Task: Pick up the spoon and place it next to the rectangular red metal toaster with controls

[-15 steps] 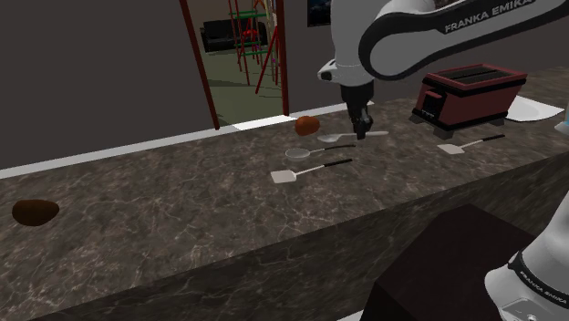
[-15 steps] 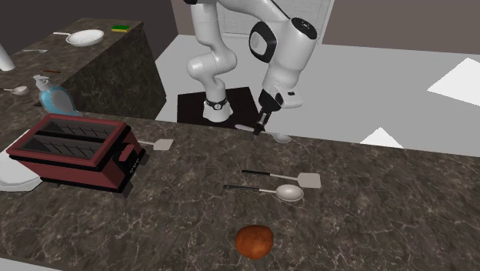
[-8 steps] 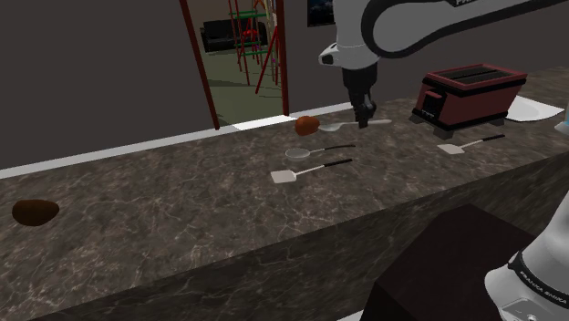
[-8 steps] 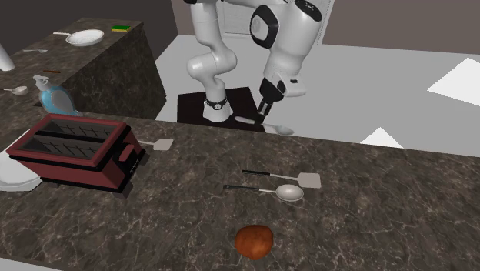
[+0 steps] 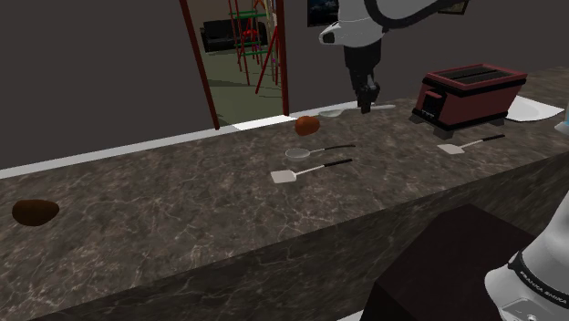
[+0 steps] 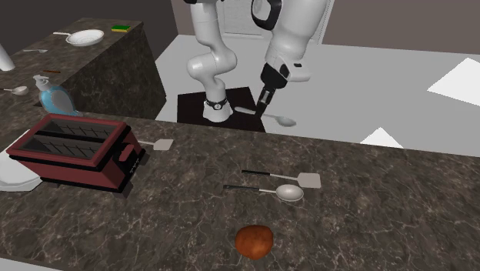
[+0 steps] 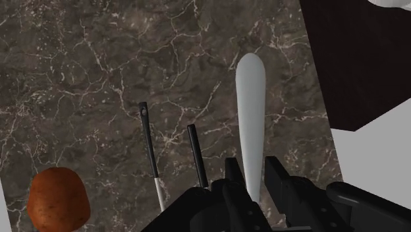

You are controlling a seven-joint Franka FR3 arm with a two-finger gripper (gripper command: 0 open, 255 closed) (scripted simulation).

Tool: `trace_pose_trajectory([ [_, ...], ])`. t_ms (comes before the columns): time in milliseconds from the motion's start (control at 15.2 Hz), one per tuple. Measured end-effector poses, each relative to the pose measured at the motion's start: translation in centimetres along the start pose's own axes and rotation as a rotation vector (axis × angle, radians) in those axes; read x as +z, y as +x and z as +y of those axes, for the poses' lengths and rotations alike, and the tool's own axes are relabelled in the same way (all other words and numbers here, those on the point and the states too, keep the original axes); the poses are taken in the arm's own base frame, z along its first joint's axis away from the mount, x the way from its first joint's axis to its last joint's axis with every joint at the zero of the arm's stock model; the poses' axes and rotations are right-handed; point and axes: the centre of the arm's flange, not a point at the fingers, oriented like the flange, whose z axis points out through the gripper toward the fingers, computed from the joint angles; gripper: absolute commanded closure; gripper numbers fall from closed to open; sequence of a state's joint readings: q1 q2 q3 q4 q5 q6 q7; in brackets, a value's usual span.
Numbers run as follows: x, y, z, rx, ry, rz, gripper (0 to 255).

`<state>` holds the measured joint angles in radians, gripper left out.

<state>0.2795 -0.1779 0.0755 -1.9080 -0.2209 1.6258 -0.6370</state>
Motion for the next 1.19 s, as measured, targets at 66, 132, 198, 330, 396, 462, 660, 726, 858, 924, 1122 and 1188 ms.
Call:
trace_pose_trajectory([
  [66, -0.4, 0.0, 0.0, 0.000, 0.000, 0.000, 255],
  [132, -1.0, 0.0, 0.1, 0.000, 0.000, 0.000, 255],
  [198, -1.5, -0.3, 0.2, 0.000, 0.000, 0.000, 255],
  [330, -2.5, -0.5, 0.3, 0.000, 0.000, 0.000, 255],
  [396, -3.0, -0.7, 0.3, 0.000, 0.000, 0.000, 255],
  [462, -3.6, -0.8, 0.4, 0.000, 0.000, 0.000, 255],
  [660, -4.0, -2.3, 0.7, 0.000, 0.000, -0.001, 255],
  [726, -3.8, -3.5, 0.4, 0.000, 0.000, -0.001, 255],
  [858, -3.4, -5.9, 0.5, 0.001, 0.000, 0.000, 255],
  [924, -3.0, -7.2, 0.2, 0.001, 0.000, -0.001, 255],
  [1122, -1.9, -11.1, 0.2, 0.001, 0.000, -0.001, 255],
  [1188, -1.6, -12.6, 0.1, 0.001, 0.000, -0.001, 255],
])
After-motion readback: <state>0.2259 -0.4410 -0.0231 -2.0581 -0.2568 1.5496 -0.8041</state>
